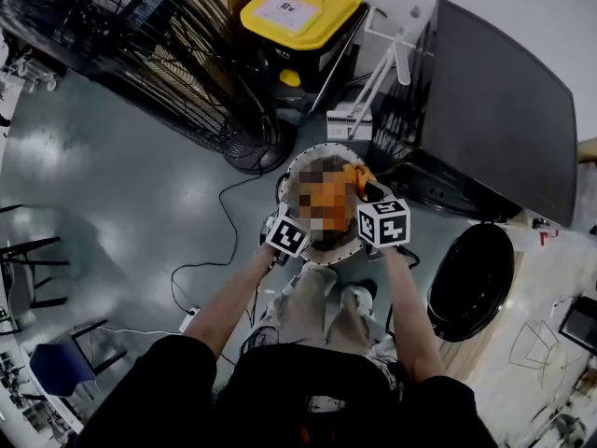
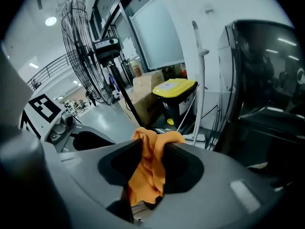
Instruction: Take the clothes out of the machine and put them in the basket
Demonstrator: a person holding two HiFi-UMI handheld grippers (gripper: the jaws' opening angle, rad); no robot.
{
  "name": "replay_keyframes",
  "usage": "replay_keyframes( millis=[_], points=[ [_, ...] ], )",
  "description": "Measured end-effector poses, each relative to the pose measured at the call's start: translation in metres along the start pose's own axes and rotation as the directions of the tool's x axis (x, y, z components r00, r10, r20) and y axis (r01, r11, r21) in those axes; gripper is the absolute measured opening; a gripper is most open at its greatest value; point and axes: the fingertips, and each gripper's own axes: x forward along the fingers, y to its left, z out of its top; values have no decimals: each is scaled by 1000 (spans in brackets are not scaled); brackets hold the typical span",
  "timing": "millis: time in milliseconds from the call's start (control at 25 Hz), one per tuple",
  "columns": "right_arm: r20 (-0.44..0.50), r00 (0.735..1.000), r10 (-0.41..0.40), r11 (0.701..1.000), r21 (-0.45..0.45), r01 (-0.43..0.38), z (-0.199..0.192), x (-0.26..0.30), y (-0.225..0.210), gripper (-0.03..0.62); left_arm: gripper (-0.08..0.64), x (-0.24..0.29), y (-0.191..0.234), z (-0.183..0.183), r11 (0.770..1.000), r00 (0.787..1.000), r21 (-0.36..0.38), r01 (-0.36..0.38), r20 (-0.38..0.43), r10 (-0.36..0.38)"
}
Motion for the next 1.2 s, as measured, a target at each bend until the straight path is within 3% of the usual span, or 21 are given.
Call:
replay_keyframes(
  millis=[120,240,680,1200],
  points=[
    [-88,996,14,999,44,-10,-26,13,-2,253,197,0,1,-10,1000,1000,-28,9,0,-9],
    [-138,990,9,999,49,-2,-49,17,-1,282,199,-6,4,-15,996,1000,-87,14,16,-13],
    [-62,998,20,999,39,-18,-42,2,17,262,199,-22,1,-10,994,996,-109,25,83,-16],
    [160,987,-18,990,138,-5,-15,-82,13,210,175,-53,-31,15,996,982,-75,54,187,-39]
  ],
)
